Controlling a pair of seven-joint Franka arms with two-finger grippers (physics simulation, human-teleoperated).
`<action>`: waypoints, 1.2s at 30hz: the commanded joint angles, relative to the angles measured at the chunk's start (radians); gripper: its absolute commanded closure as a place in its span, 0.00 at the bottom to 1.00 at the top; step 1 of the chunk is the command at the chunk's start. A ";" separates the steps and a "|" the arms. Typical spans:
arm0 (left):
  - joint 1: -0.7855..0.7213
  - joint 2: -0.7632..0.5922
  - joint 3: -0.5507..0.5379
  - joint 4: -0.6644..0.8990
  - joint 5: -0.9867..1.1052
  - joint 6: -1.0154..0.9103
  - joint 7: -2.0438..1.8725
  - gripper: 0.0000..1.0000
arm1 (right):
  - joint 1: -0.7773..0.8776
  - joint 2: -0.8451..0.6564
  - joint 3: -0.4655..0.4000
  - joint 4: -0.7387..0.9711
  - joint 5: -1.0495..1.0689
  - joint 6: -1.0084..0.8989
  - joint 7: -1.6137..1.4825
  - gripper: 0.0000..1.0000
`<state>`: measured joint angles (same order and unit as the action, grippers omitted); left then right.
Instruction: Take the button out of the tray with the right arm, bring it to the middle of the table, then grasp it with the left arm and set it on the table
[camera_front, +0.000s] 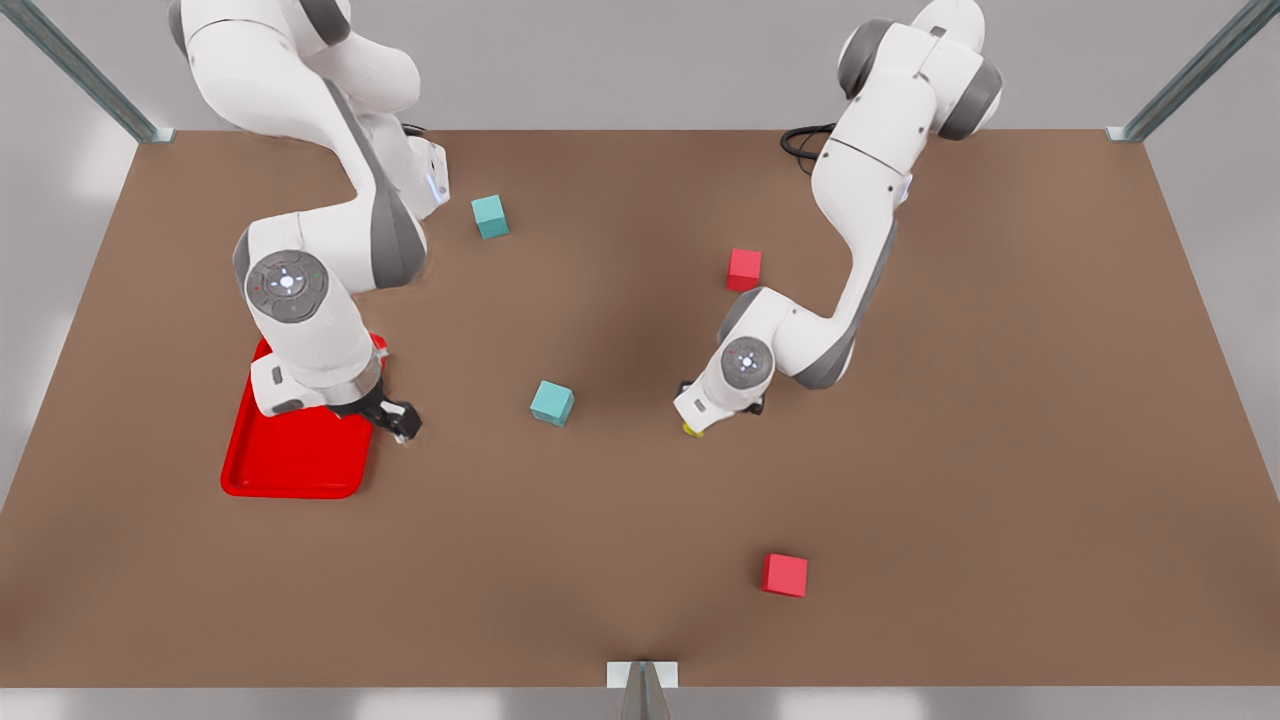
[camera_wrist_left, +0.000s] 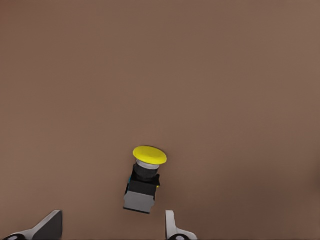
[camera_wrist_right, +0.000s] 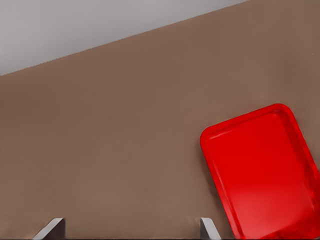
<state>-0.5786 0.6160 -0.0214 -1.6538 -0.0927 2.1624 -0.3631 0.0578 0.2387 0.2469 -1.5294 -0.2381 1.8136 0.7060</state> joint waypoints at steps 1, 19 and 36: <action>-0.001 -0.001 -0.003 -0.049 0.007 0.217 0.019 0.00 | -0.030 -0.084 0.000 -0.061 0.011 -0.005 -0.695 0.00; -0.046 0.084 -0.009 -0.095 0.024 0.246 0.262 0.00 | -0.075 0.011 0.025 0.095 0.158 -0.287 -0.758 0.00; -0.043 0.096 -0.005 -0.092 0.024 0.264 0.271 0.27 | -0.139 0.013 0.029 0.115 0.169 -0.431 -0.758 0.00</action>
<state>-0.6211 0.7130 -0.0272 -1.7458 -0.0708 2.4246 -0.1268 -0.0785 0.2518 0.2744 -1.4148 -0.0726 1.4072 0.0531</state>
